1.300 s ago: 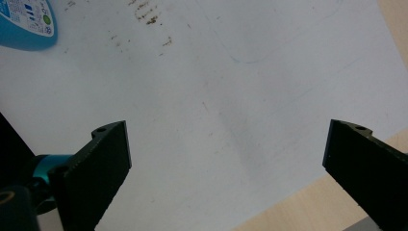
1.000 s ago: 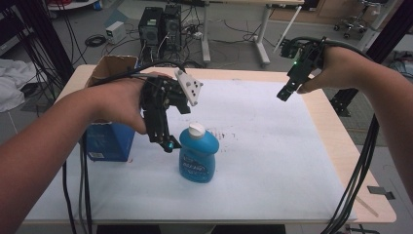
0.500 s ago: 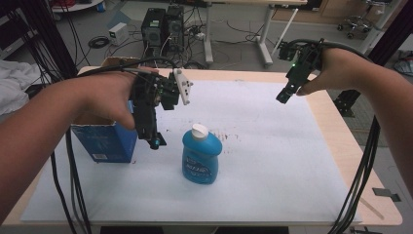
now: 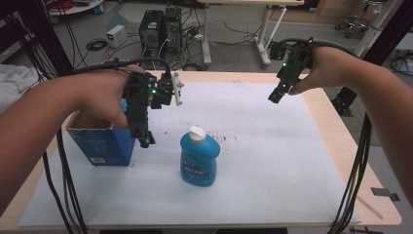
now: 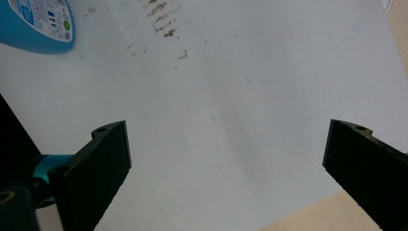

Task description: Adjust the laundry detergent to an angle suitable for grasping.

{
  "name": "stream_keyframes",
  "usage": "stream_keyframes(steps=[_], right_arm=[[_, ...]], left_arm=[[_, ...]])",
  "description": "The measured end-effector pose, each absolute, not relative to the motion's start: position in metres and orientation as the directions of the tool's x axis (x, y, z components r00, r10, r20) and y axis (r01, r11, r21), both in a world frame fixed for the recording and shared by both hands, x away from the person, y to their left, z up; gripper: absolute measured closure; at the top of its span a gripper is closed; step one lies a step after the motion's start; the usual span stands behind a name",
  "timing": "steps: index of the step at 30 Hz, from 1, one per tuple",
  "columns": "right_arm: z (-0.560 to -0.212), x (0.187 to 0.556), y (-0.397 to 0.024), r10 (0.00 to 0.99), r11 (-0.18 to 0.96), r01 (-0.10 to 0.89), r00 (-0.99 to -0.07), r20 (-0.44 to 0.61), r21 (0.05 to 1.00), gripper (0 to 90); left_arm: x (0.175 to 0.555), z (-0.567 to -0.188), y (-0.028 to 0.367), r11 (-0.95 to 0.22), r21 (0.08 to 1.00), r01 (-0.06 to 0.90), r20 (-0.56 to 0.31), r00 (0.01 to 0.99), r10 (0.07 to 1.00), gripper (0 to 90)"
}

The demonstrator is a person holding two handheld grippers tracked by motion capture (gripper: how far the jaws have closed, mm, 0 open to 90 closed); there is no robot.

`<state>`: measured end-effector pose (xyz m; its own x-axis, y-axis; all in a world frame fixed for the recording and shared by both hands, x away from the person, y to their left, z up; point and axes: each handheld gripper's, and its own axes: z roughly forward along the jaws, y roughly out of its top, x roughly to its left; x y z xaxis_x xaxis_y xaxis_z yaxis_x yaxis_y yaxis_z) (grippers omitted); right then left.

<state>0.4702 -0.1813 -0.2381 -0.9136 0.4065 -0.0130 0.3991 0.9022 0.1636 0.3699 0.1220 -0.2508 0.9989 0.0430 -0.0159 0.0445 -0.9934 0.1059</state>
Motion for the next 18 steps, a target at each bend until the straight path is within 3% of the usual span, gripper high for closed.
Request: stream_keyframes(steps=[8,18], right_arm=[[-0.246,0.479,-0.160,0.343,0.929,0.339,-0.939,-0.003,0.147,2.1],[-0.269,0.491,-0.130,0.281,0.954,0.281,-0.960,0.019,0.102,2.1]], left_arm=[[0.370,-0.260,0.120,-0.998,0.057,0.035,-0.036,0.999,0.033,1.8],[0.363,-0.267,0.127,-0.996,0.068,0.055,-0.069,0.996,0.051,1.7]])
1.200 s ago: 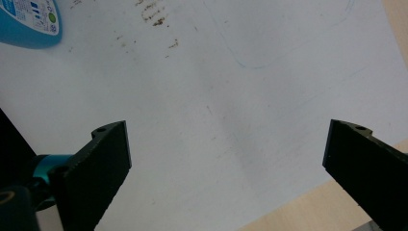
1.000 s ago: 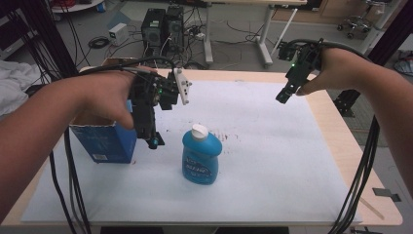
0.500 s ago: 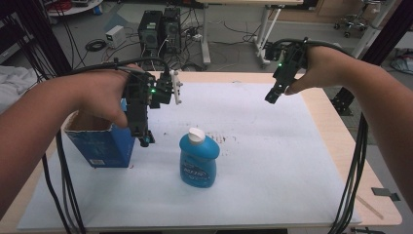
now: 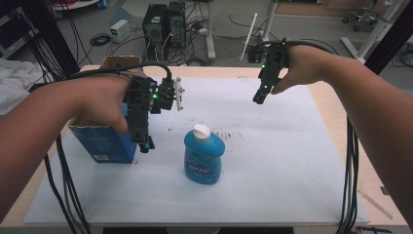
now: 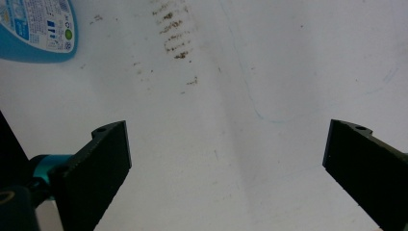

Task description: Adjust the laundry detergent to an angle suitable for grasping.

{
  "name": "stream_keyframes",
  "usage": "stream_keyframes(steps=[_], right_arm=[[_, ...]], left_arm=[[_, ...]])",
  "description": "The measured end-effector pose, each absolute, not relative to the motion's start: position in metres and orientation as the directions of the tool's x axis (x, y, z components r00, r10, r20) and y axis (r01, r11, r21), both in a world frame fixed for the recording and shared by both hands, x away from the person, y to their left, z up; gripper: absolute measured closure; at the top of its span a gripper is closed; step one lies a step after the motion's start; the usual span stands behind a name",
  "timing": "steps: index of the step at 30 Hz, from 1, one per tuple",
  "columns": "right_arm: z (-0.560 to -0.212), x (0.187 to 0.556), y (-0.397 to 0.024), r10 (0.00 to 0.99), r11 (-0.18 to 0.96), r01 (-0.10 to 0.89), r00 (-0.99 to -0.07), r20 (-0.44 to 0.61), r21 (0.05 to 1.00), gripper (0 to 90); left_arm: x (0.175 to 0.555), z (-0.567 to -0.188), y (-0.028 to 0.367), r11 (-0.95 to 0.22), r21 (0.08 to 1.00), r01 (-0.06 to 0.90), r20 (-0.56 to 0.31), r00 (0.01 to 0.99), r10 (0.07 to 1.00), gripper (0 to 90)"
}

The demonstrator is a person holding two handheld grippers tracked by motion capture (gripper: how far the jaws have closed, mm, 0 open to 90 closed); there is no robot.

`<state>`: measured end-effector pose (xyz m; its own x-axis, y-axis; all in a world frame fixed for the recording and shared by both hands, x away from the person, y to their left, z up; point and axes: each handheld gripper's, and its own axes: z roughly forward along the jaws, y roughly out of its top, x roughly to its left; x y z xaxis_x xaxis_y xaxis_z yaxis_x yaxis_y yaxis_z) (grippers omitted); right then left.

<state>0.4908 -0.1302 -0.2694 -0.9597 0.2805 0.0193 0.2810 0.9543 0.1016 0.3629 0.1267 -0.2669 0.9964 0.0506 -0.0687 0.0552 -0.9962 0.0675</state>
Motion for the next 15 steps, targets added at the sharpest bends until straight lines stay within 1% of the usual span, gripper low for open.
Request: stream_keyframes(steps=[2,5,8,15], right_arm=[[-0.277,0.493,-0.120,0.255,0.963,0.256,-0.967,0.021,0.085,2.1],[-0.278,0.495,-0.114,0.250,0.966,0.250,-0.968,0.016,0.070,2.1],[-0.273,0.497,-0.113,0.248,0.966,0.248,-0.969,0.010,0.078,2.1],[-0.260,0.500,-0.120,0.278,0.956,0.276,-0.961,-0.002,0.101,2.1]], left_arm=[[0.361,-0.267,0.128,-0.996,0.070,0.056,-0.069,0.996,0.051,1.7],[0.361,-0.267,0.129,-0.996,0.075,0.055,-0.070,0.996,0.050,1.7],[0.360,-0.266,0.130,-0.995,0.079,0.056,-0.070,0.996,0.050,1.8],[0.359,-0.266,0.130,-0.995,0.079,0.054,-0.065,0.997,0.049,1.8]])
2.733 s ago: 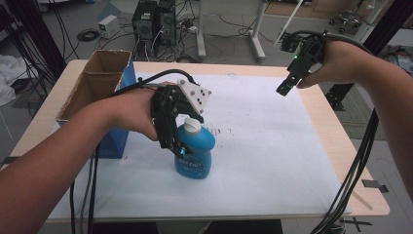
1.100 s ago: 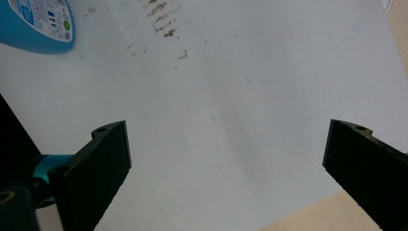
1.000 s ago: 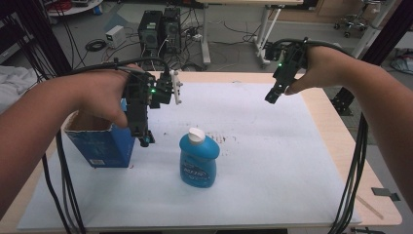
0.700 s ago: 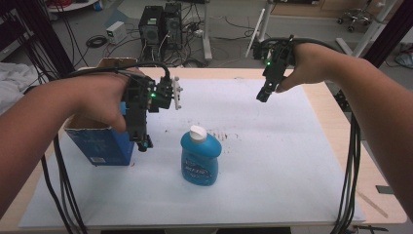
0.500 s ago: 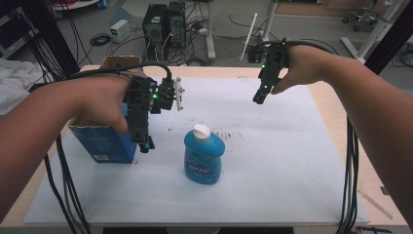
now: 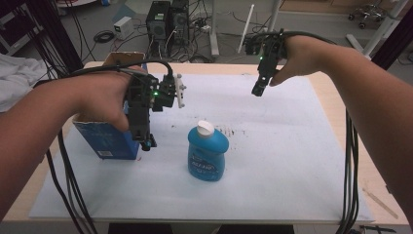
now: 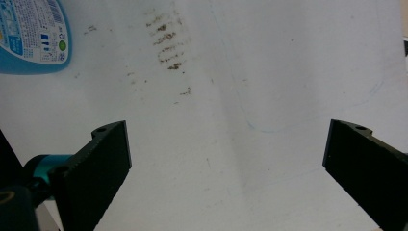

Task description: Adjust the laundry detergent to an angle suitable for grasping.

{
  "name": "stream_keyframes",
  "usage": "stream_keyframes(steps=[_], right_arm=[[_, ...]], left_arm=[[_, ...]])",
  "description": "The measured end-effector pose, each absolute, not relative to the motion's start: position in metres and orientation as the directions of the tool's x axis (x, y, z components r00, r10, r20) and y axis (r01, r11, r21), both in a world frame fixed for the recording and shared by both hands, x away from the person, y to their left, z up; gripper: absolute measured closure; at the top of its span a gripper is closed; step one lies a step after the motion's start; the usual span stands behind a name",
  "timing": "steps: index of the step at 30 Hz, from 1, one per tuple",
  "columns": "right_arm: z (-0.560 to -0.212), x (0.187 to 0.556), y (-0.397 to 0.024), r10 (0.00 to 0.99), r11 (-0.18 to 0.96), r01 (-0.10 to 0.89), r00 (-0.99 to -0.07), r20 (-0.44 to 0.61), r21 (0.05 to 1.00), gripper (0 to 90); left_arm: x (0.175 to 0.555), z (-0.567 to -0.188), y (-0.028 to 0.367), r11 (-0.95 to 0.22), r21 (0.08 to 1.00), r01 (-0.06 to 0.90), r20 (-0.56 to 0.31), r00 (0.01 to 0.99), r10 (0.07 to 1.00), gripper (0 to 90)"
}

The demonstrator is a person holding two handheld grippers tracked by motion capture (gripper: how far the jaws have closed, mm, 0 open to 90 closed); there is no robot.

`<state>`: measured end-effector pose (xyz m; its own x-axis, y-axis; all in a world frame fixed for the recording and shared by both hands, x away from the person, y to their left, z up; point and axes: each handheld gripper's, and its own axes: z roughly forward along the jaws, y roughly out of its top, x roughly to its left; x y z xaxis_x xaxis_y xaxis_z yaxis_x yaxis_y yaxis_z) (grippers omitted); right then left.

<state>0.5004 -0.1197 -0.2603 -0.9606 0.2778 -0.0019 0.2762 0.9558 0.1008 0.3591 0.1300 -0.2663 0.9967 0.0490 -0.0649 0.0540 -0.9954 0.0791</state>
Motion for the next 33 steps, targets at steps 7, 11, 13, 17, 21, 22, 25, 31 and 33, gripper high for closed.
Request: stream_keyframes(steps=[7,11,13,17,21,22,25,31,33], right_arm=[[-0.250,0.504,-0.131,0.301,0.947,0.299,-0.953,-0.006,0.118,2.1],[-0.238,0.503,-0.133,0.297,0.949,0.293,-0.955,-0.017,0.115,2.1],[-0.231,0.503,-0.134,0.299,0.948,0.293,-0.954,-0.027,0.123,2.1],[-0.224,0.502,-0.135,0.310,0.943,0.303,-0.950,-0.035,0.137,2.1],[-0.224,0.500,-0.135,0.301,0.947,0.293,-0.953,-0.039,0.130,2.1],[-0.223,0.499,-0.135,0.298,0.948,0.291,-0.954,-0.039,0.127,2.1],[-0.222,0.499,-0.134,0.292,0.948,0.285,-0.956,-0.039,0.140,2.1],[-0.220,0.497,-0.133,0.302,0.945,0.293,-0.952,-0.043,0.143,2.1],[-0.221,0.497,-0.134,0.296,0.947,0.287,-0.954,-0.047,0.143,2.1]], left_arm=[[0.359,-0.269,0.129,-0.996,0.070,0.055,-0.073,0.996,0.049,1.8],[0.362,-0.271,0.130,-0.996,0.066,0.058,-0.077,0.996,0.053,1.8],[0.362,-0.272,0.130,-0.996,0.068,0.061,-0.077,0.995,0.056,1.8],[0.362,-0.271,0.130,-0.996,0.070,0.061,-0.075,0.996,0.056,1.8],[0.361,-0.270,0.129,-0.996,0.067,0.063,-0.075,0.995,0.058,1.8],[0.361,-0.270,0.129,-0.996,0.067,0.064,-0.074,0.995,0.059,1.8],[0.360,-0.269,0.129,-0.995,0.067,0.068,-0.073,0.995,0.063,1.7],[0.360,-0.268,0.130,-0.995,0.069,0.069,-0.067,0.996,0.064,1.8],[0.360,-0.268,0.130,-0.995,0.070,0.071,-0.061,0.996,0.067,1.8]])
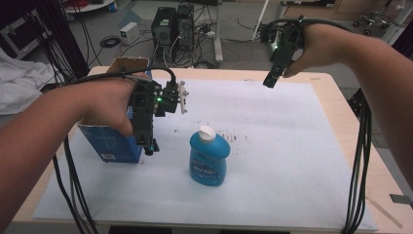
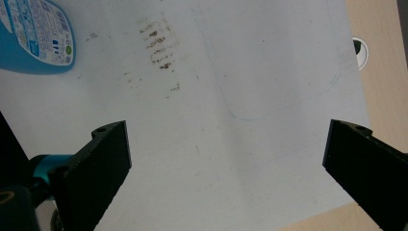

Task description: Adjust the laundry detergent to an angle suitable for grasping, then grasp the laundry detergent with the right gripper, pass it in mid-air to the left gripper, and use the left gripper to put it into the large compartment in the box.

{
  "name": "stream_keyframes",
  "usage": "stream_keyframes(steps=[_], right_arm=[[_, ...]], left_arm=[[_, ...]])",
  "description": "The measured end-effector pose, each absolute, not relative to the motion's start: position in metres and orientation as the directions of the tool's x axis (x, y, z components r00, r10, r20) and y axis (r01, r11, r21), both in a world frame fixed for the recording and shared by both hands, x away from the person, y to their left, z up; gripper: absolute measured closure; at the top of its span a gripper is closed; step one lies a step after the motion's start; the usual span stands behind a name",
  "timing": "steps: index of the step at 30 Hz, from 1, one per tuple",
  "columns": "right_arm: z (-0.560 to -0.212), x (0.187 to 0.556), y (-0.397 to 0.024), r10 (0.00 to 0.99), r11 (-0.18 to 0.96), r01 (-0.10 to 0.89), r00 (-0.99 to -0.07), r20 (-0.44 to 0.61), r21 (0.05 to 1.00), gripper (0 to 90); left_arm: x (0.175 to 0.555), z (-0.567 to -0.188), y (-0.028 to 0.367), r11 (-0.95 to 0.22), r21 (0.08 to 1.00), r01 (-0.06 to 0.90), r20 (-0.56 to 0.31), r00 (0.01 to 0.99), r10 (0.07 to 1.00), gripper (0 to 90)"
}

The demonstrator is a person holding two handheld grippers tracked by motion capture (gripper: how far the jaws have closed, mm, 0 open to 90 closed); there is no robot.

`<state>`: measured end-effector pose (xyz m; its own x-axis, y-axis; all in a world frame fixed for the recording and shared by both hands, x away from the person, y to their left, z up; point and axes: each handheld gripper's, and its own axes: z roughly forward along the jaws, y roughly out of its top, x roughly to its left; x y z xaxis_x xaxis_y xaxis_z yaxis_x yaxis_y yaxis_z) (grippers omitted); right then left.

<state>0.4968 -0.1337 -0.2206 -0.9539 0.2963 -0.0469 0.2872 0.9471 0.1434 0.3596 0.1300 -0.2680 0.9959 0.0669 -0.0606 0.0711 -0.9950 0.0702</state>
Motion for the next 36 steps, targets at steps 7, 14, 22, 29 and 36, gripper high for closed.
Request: stream_keyframes(steps=[7,14,22,29,36], right_arm=[[-0.218,0.492,-0.134,0.286,0.951,0.275,-0.956,-0.060,0.141,2.1],[-0.217,0.482,-0.135,0.280,0.951,0.267,-0.957,-0.069,0.155,2.1],[-0.225,0.462,-0.149,0.278,0.936,0.262,-0.960,-0.036,0.236,2.1],[-0.238,0.439,-0.170,0.295,0.908,0.277,-0.955,-0.011,0.315,2.1],[-0.259,0.412,-0.184,0.294,0.869,0.277,-0.955,0.022,0.409,2.0]], left_arm=[[0.358,-0.268,0.128,-0.995,0.066,0.068,-0.058,0.996,0.064,1.8],[0.356,-0.265,0.127,-0.995,0.073,0.061,-0.049,0.997,0.058,1.8],[0.356,-0.267,0.126,-0.995,0.074,0.069,-0.050,0.997,0.066,1.8],[0.355,-0.267,0.125,-0.995,0.074,0.068,-0.047,0.997,0.064,1.8],[0.351,-0.265,0.122,-0.995,0.079,0.057,-0.040,0.998,0.054,1.8]])
